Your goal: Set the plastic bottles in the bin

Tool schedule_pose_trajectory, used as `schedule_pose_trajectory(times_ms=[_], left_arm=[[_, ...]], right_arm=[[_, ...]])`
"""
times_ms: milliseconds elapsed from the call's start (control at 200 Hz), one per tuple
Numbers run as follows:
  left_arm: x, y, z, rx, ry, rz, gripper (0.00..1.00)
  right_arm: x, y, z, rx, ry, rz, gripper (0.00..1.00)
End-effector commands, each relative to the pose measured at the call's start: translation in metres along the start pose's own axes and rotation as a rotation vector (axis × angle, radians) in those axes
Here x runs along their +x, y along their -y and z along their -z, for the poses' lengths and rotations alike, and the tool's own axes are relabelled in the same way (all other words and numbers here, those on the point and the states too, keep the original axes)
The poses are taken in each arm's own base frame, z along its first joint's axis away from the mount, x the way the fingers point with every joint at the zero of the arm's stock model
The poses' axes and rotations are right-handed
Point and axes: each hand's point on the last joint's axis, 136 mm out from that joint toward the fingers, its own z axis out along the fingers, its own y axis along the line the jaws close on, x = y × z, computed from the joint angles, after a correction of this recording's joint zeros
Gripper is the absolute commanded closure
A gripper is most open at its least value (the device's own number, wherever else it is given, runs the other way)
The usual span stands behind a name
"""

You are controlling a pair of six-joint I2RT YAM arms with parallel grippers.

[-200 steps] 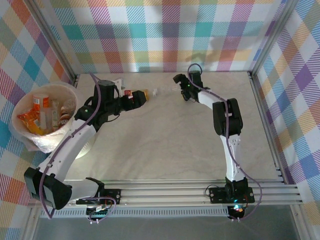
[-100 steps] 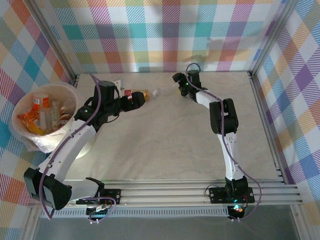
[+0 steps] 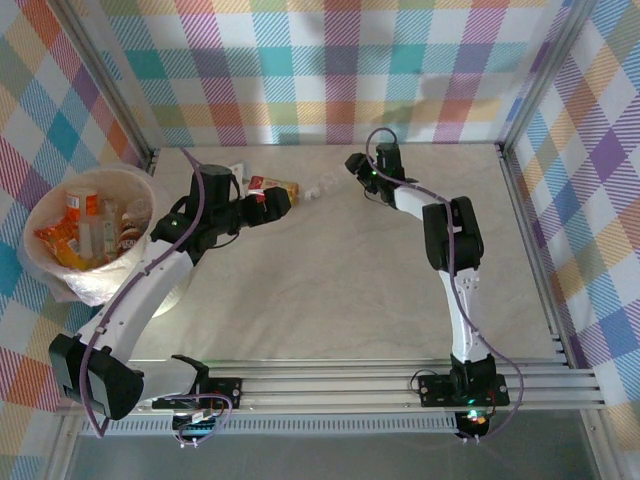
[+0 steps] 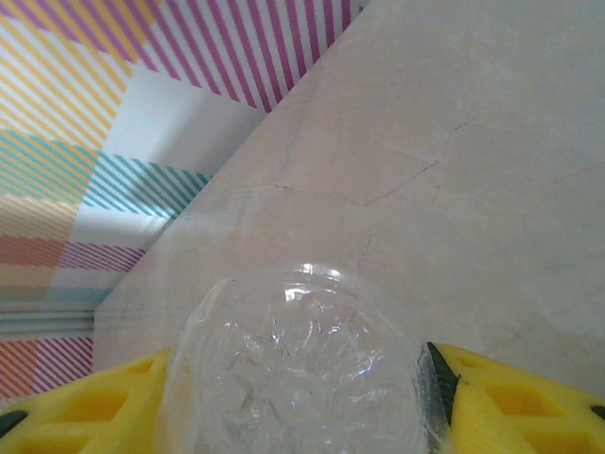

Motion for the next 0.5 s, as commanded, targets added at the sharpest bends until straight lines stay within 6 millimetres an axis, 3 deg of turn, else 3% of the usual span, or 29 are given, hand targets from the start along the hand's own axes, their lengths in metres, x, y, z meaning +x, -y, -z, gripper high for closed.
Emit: schedule_pose_trajectory(times_ms=[0,220,495], left_arm=[[0.008,0.005,-0.002,0.032,-0.021,-0.021,0.00],[0.013,0.013,-0.001,0.088,-0.041,-0.022,0.00],[0.021,0.019,-0.008,0.104,-0.065,-0.016,0.00]], right_arm=[[-0.024,-0.040,0.032,-0.053,0.087,0.158,0.49],[-0.021,-0.065,0.079,-0.119,0.113,0.280,0.52],[0.018,-0.103,0.152,-0.298,-0.004,0.409,0.54]])
